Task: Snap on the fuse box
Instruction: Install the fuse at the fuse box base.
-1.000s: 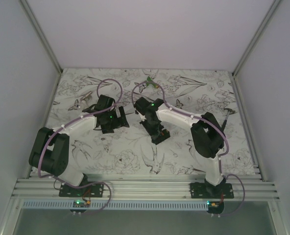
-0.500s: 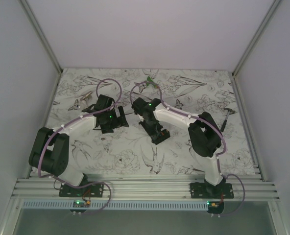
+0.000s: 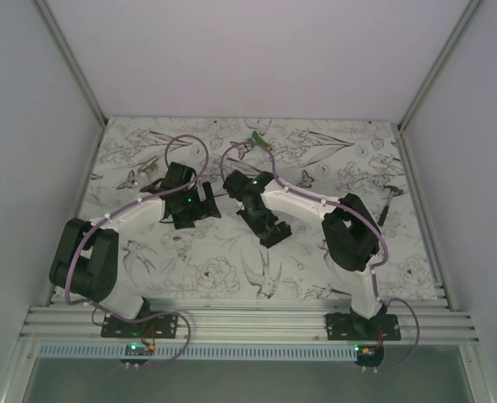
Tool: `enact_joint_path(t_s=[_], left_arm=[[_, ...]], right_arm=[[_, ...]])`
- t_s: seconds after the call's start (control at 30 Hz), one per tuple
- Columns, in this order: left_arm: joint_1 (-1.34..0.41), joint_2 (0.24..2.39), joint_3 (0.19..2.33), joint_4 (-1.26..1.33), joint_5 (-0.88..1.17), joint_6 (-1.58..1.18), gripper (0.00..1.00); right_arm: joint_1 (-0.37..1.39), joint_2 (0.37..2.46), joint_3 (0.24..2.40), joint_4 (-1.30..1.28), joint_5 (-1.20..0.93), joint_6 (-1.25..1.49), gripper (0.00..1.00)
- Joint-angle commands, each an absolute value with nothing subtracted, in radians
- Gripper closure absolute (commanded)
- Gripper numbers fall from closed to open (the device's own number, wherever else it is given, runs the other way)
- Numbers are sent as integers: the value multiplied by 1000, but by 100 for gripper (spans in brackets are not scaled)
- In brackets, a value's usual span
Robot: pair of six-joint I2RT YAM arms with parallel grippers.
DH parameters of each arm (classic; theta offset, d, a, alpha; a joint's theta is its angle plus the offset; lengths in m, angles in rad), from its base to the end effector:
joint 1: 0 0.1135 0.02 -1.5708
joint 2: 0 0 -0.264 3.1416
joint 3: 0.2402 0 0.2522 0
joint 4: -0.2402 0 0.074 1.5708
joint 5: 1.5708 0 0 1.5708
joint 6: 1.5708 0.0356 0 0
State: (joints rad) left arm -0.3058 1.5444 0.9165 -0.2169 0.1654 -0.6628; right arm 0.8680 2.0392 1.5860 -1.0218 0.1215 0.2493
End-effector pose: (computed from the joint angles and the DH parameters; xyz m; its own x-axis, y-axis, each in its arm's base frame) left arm 0.3024 -0.1016 0.2005 -0.8090 -0.3810 -0.4476 -0.1226 0.8540 -0.5056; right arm 0.2593 0.2995 0.1869 -0.8085 -0.5756 -0.1225 -0.5680 0.8177 -0.0933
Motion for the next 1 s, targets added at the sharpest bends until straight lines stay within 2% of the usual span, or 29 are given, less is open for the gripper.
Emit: enact_joint_path(t_s=[0.0, 0.4, 0.7, 0.87, 0.97], left_arm=[[-299, 1538, 899, -236, 191, -678, 0], [-298, 1568, 915, -238, 238, -709, 1], [-317, 1626, 932, -228, 311, -704, 6], [-349, 1675, 905, -135, 419, -742, 10], [-367, 1716, 877, -43, 491, -799, 13]], right_arm=[[873, 2139, 1572, -977, 32, 293, 100], [879, 2075, 1639, -1010, 37, 320, 100], [877, 2041, 1669, -1001, 36, 309, 100], [870, 2030, 1614, -921, 2, 310, 100], [851, 1990, 1577, -847, -87, 314, 100]])
